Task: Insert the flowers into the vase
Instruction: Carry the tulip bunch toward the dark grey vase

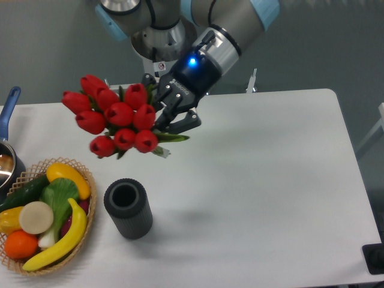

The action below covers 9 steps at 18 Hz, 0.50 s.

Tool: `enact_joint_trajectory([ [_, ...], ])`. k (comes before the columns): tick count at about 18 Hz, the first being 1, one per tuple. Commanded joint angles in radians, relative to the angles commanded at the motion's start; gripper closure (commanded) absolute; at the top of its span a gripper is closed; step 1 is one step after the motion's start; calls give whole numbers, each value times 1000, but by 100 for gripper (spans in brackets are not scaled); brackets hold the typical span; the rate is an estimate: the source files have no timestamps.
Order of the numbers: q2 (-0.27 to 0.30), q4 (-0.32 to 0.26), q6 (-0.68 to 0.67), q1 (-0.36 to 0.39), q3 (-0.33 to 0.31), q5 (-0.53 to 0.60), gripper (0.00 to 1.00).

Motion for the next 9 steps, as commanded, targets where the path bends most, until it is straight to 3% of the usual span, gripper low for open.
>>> enact_joint_trajectory([
  [6, -54, 8, 6, -38, 74, 2, 67],
  [9, -107, 20, 4, -61, 118, -2, 67],
])
